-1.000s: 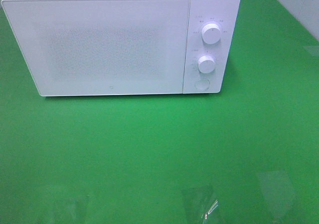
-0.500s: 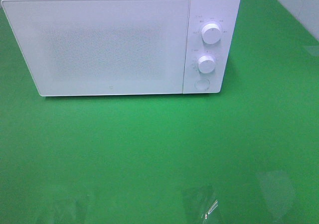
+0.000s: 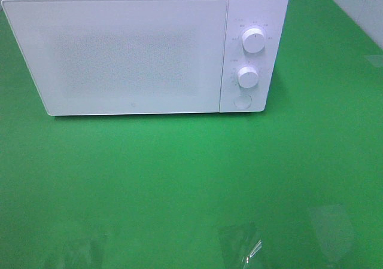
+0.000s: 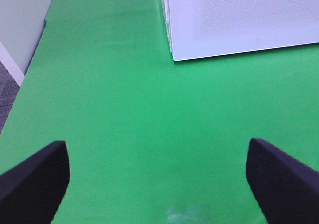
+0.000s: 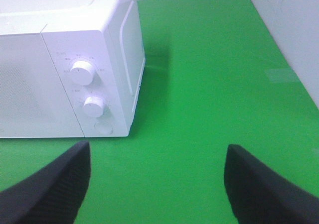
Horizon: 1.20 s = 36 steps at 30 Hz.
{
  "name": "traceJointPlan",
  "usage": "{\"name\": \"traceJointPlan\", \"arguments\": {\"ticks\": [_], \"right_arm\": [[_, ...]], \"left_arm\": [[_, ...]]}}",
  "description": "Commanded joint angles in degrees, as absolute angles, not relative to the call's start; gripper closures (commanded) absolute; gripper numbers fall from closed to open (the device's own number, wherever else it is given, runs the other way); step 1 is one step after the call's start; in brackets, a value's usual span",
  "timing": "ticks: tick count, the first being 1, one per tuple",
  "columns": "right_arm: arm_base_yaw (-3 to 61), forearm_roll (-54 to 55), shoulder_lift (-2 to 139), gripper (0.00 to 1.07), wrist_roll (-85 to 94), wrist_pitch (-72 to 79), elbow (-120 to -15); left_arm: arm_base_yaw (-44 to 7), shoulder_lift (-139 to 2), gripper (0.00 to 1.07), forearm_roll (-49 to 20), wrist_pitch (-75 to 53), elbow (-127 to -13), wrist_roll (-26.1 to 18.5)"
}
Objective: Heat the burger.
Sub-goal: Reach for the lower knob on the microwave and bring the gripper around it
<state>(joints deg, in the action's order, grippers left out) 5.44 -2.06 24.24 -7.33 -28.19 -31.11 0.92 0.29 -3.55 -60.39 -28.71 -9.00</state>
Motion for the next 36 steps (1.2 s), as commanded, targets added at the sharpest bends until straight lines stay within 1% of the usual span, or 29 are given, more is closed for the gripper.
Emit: {"name": "traceJointPlan", "arguments": {"ticks": [1,8,11,13,15,30,36], "right_arm": [[5.4,-3.6,28.2,0.34,-6.7,-22.3,-31.4],[5.4,-6.9,34.9,0.34,-6.7,-14.8,-31.4],[5.4,-7.0,37.0,0.34,-6.8,-12.3,-31.4],[5.4,-6.9,40.9,0.34,-6.8,-6.9,-31.4],[5.4,-6.9,42.6,0.34,-6.8,-4.6,-31.4],[5.4,-7.0,54.6,0.34,-3.8,6.3,-31.4],[5.4,-5.8,57.3,0.34,-1.6,13.9,-28.1]], "left_arm": [[1.1,1.7,0.18,-3.8,-59.6,-28.6,-8.6],[1.1,1.7,0.18,-3.8,-59.6,-28.6,-8.6],[1.1,1.7,0.18,-3.8,-59.6,-28.6,-8.6],[1.1,1.7,0.18,-3.8,-59.6,-28.6,-8.6],[1.1,1.7,0.18,-3.8,-59.6,-28.6,-8.6],[1.1,1.7,0.18,-3.8,-59.6,-28.6,-8.6],[1.1,1.7,0.18,-3.8,-59.6,-28.6,-8.6]]}}
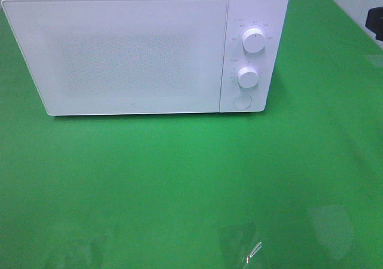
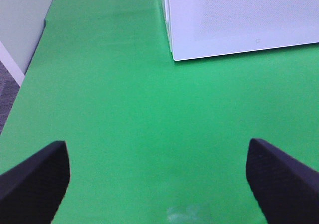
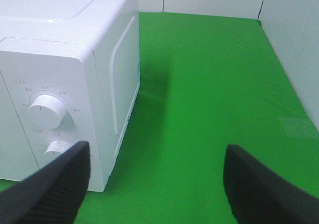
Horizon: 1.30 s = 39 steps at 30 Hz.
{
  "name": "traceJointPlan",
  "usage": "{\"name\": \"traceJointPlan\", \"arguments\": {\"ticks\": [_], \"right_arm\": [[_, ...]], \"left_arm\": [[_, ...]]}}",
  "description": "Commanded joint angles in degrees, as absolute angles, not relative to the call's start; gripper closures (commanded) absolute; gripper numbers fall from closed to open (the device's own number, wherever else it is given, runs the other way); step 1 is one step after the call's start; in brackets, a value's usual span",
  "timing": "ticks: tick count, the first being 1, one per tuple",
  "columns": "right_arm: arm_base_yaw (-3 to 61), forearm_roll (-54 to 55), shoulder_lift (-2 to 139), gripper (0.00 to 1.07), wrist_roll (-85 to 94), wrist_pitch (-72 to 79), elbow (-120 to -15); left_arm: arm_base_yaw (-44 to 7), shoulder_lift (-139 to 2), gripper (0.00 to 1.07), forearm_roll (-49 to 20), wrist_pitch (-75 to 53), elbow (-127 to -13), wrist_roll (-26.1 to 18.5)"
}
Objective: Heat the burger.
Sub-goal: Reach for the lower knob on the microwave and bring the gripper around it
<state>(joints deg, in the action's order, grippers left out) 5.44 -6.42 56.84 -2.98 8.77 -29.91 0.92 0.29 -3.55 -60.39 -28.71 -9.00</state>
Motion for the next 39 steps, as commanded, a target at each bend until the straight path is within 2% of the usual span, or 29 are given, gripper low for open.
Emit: {"name": "traceJointPlan", "arguments": {"ticks": [1,11,24,28,29,32,33,34,35,36,38,39], "right_arm": [[5.4,-3.5,57.3,0.34,-0.9,17.1,-26.0],[5.4,8.7,57.3,0.34,7.2,28.7,-17.0],[5.7,11.6,62.3,0.34,8.5,35.8,-15.4],[10.3,12.9,65.5,0.34,10.4,39.4,-15.4],[14.2,16.2,67.2,0.34,13.7,41.7,-15.4],[16.0,18.7,68.2,0.34,15.5,43.0,-15.4],[20.7,24.2,70.4,0.34,20.2,47.2,-15.4],[20.7,24.2,70.4,0.34,20.2,47.2,-15.4],[25.0,29.6,72.4,0.34,23.4,51.3,-15.4],[25.0,29.6,72.4,0.34,23.4,51.3,-15.4],[33.6,38.7,77.4,0.34,25.2,59.2,-15.5],[33.6,38.7,77.4,0.34,25.2,59.2,-15.5]], "left_arm": [[1.1,1.7,0.18,-3.8,-59.6,-28.6,-8.6],[1.1,1.7,0.18,-3.8,-59.6,-28.6,-8.6],[1.1,1.7,0.18,-3.8,-59.6,-28.6,-8.6],[1.1,1.7,0.18,-3.8,-59.6,-28.6,-8.6],[1.1,1.7,0.18,-3.8,-59.6,-28.6,-8.6],[1.1,1.7,0.18,-3.8,-59.6,-28.6,-8.6],[1.1,1.7,0.18,-3.8,-59.6,-28.6,-8.6],[1.1,1.7,0.18,-3.8,-59.6,-28.6,-8.6],[1.1,1.7,0.18,-3.8,-59.6,-28.6,-8.6],[1.1,1.7,0.18,-3.8,-59.6,-28.6,-8.6],[1.1,1.7,0.18,-3.8,-59.6,-28.6,-8.6],[1.1,1.7,0.18,-3.8,-59.6,-28.6,-8.6]]}}
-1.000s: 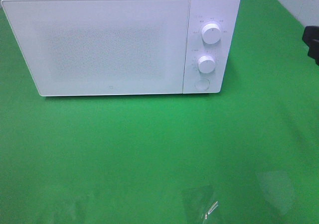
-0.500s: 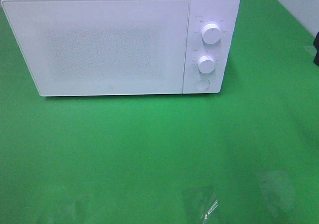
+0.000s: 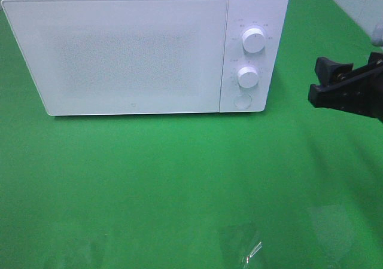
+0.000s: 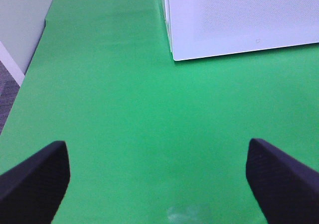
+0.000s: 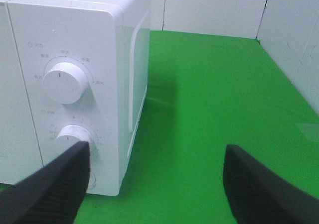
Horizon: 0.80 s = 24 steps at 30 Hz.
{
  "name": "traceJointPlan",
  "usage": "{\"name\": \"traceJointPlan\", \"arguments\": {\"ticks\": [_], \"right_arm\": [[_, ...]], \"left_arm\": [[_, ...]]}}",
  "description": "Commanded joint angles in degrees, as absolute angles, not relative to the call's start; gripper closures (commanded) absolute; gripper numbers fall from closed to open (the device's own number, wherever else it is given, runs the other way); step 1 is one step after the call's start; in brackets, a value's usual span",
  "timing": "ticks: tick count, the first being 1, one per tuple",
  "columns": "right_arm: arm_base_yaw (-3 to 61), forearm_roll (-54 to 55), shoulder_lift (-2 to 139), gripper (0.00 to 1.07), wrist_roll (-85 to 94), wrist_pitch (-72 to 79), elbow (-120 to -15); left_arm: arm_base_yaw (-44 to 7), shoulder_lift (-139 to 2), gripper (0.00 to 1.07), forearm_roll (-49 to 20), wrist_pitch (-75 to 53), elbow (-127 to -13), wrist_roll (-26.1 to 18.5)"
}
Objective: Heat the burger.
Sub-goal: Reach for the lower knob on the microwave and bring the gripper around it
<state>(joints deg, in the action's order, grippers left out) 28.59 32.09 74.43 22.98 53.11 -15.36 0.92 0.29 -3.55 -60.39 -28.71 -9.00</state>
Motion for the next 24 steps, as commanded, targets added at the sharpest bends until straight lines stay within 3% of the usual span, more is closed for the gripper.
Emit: {"name": "traceJointPlan", "arguments": {"ticks": [1,7,24], "right_arm": [[37.4,42.6,80.2,0.34,25.2,63.1,-15.7],[45.4,50.9,88.3,0.34,25.2,67.6,-20.6],[46.1,52.0,103.8,0.34,25.2,72.1,-31.4]], "left_arm": [[1.1,1.7,0.18,-3.8,-59.6,-28.6,-8.6],[1.1,1.7,0.18,-3.8,-59.6,-28.6,-8.6],[1.1,1.7,0.18,-3.8,-59.6,-28.6,-8.6]]}}
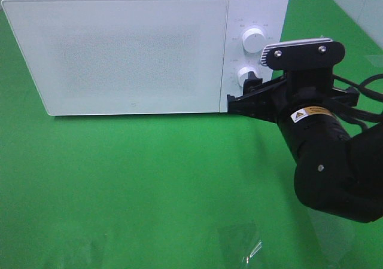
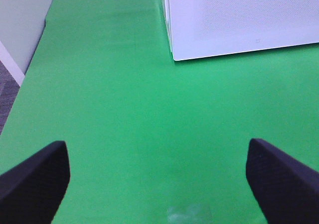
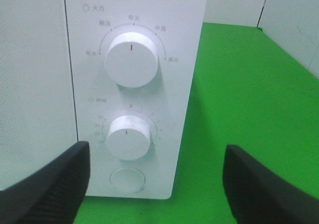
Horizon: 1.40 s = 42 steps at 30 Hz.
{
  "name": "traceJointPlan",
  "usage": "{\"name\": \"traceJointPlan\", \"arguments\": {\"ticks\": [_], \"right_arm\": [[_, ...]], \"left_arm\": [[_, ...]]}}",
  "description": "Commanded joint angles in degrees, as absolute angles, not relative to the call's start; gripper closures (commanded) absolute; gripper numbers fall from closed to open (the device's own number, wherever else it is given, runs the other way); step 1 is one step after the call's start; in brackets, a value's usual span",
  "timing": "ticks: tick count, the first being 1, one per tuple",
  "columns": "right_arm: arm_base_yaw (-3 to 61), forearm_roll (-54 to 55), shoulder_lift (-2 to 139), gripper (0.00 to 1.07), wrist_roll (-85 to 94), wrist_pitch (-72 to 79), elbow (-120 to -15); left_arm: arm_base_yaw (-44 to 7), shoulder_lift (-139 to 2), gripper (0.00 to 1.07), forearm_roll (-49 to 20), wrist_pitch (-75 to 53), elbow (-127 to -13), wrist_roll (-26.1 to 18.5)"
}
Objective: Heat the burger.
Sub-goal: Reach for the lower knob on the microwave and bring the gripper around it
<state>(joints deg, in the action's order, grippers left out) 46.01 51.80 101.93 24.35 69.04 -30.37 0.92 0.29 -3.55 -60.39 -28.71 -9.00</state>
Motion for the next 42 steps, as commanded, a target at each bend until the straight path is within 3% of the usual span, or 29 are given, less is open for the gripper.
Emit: {"name": "traceJointPlan", "arguments": {"ticks": [1,42], "right_arm": [[46.1,52.0,103.8,0.34,25.2,72.1,-31.4],[38.7,43.9,120.7,0.34,21.3,68.4,-48.9]], "left_arm": [[1.1,1.7,0.18,-3.8,-59.6,-28.6,-8.6],[1.1,1.7,0.18,-3.6,-59.6,-28.6,-8.7]]}}
